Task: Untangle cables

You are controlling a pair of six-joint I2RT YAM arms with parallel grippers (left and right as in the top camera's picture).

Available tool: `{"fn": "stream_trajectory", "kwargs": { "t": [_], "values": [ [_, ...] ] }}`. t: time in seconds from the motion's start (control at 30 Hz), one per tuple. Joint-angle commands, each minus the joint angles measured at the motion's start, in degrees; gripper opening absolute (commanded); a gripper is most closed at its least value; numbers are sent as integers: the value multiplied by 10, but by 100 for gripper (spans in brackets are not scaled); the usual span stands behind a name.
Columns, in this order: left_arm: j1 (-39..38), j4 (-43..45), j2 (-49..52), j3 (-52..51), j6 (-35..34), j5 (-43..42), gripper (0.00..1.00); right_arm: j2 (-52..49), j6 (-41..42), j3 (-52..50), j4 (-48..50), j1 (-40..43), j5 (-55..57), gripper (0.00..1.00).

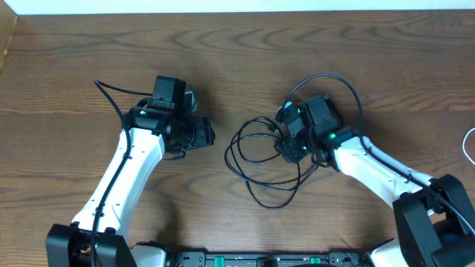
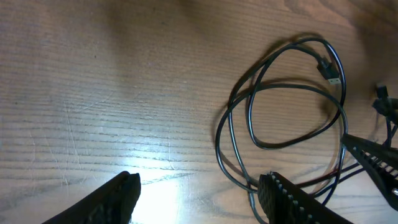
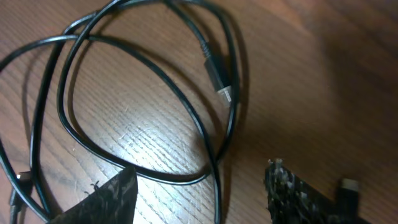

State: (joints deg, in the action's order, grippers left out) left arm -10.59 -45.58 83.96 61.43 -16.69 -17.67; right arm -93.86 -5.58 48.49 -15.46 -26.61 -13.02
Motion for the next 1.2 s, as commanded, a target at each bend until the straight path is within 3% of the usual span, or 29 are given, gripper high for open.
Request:
{"fn": "stream_trajectory", "kwargs": {
  "t": [0.0,0.17,0.53,0.63,0.83,1.17],
  "values": [
    [2,-3,1,5,5,4,66,1,-9,-32,27,-9,16,60],
    [2,-2,1,5,5,4,66,1,-9,-61,49,-9,19,53],
    [2,-3,1,5,5,4,66,-21,-2,-71,75,-13,19,47],
    [2,-3,1,5,5,4,65,-41,-3,-71,75,-12,13,41],
    [2,-3,1,5,5,4,65,-30,-2,-68,72,-12,13,1],
    [2,-5,0,5,5,4,66,179,75,-41,60,14,9,1]
  ]
}}
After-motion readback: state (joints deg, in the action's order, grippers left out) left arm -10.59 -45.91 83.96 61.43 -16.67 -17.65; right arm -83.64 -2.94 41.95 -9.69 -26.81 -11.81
